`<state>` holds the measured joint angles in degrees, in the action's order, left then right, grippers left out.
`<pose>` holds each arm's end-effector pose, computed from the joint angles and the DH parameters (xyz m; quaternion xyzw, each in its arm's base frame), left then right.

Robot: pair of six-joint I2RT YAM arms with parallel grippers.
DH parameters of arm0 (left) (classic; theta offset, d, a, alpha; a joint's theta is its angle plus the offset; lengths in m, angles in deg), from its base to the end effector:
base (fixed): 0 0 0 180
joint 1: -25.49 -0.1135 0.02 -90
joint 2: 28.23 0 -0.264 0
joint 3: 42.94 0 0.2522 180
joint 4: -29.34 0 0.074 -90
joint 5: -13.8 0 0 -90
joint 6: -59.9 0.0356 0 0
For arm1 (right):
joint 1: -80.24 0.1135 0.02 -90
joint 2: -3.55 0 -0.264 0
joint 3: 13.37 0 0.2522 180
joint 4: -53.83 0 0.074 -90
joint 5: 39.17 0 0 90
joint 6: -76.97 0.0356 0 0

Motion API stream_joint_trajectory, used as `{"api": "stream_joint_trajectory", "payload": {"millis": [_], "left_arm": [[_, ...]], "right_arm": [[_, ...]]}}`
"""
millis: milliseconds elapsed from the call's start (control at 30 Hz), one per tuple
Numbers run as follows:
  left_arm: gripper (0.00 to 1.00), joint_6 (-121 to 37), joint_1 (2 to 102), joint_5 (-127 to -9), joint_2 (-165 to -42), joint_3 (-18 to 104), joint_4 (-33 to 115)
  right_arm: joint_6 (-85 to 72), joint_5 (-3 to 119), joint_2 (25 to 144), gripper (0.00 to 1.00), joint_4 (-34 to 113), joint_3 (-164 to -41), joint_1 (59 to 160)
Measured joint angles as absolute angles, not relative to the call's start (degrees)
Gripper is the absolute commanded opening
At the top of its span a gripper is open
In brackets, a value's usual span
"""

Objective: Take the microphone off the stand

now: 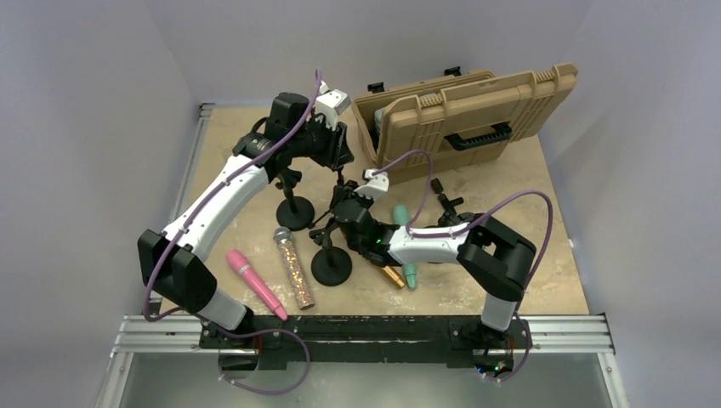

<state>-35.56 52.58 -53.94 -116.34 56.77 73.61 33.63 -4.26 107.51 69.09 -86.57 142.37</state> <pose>0.3040 -0.1706 0.3703 0.2525 0.8283 -0.2945 0.4043 0.2088 0.3323 0.2155 0.1824 0.7370 0.2220 0.6117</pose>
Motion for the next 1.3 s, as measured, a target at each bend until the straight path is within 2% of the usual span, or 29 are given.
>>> {"api": "stream_joint_trajectory", "payload": {"millis": [100,167,433,633,833,1100,1300], "left_arm": [[0.50,-36.21,52.69,-52.54,-115.97,56.71,73.91],[0.56,-37.11,52.67,-51.23,-115.62,56.64,74.09],[0.68,-40.06,52.43,-47.38,-114.16,56.38,75.16],[0.70,-40.47,52.28,-47.06,-112.63,56.12,76.78],[0.73,-40.47,51.77,-48.56,-109.46,54.13,76.67],[0.60,-40.41,51.40,-51.47,-108.13,53.41,77.89],[0.64,-40.34,51.38,-53.66,-108.48,53.41,79.64]], "right_arm": [[32.21,1.60,104.34,0.53,71.54,-82.50,141.50],[31.68,6.56,100.82,0.59,73.61,-77.76,141.02],[36.25,25.86,90.46,0.69,86.24,-65.37,134.35],[39.51,32.92,89.04,0.66,91.60,-64.30,131.29],[40.42,36.00,93.00,0.65,92.17,-65.91,131.34],[41.04,36.07,93.83,0.59,91.16,-65.91,131.34],[41.45,36.92,95.40,0.58,90.88,-65.91,131.34]]}}
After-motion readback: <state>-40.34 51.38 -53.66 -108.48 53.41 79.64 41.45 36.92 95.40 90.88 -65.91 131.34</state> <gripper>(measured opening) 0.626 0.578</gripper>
